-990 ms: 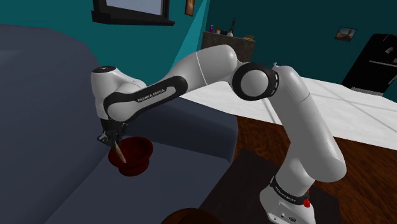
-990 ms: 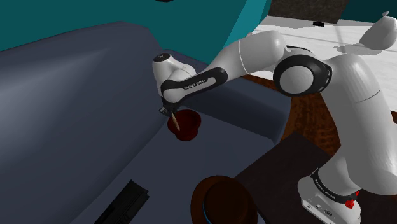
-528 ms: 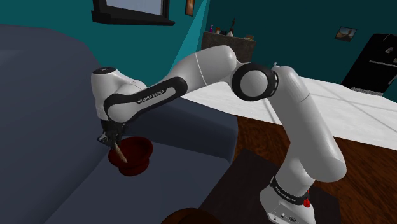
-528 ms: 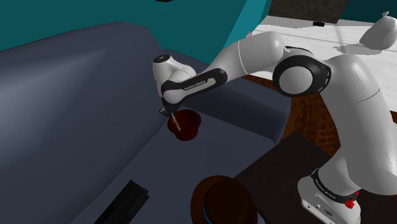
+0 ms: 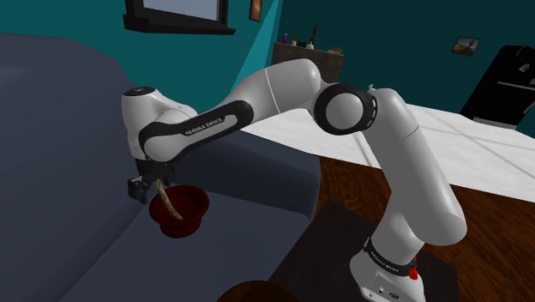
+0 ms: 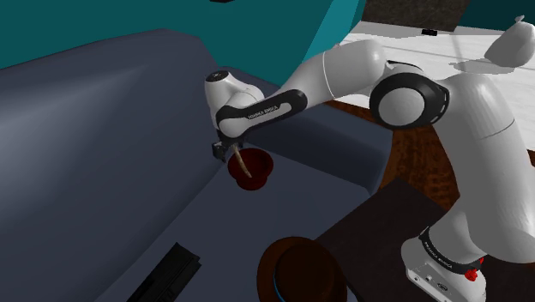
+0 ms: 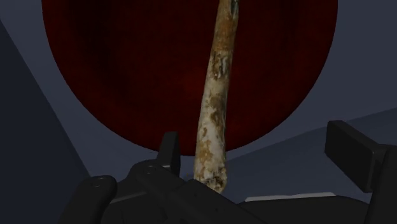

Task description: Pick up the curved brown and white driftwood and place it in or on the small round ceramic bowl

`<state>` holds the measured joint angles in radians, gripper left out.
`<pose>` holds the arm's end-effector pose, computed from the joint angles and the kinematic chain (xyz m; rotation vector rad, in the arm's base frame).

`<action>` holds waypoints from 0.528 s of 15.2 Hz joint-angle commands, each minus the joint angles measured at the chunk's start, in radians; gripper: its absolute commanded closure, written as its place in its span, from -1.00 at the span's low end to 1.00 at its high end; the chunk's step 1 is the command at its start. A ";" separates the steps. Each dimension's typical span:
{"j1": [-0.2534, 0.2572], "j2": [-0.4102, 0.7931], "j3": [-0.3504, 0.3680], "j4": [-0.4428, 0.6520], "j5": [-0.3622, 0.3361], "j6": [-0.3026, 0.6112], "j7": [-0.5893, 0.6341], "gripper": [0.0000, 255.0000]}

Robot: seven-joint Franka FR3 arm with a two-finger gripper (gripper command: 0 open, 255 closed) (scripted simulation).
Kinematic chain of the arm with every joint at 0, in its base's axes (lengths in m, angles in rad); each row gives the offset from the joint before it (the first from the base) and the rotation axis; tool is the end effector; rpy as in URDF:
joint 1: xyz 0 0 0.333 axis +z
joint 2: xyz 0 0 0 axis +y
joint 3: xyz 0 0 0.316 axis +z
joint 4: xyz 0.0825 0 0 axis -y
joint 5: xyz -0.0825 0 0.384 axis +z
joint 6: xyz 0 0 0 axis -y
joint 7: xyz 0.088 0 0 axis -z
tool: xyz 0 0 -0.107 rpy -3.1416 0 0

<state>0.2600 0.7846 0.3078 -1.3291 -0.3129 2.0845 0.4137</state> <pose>0.6583 0.3394 0.2789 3.0760 0.3417 0.0541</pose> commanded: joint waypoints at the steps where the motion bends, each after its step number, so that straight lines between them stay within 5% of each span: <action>1: -0.001 -0.033 0.008 0.011 0.010 -0.041 -0.005 -1.00; 8: -0.002 -0.044 0.011 0.019 0.013 -0.060 -0.008 -1.00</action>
<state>0.2583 0.7406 0.3187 -1.3105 -0.2995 2.0254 0.4060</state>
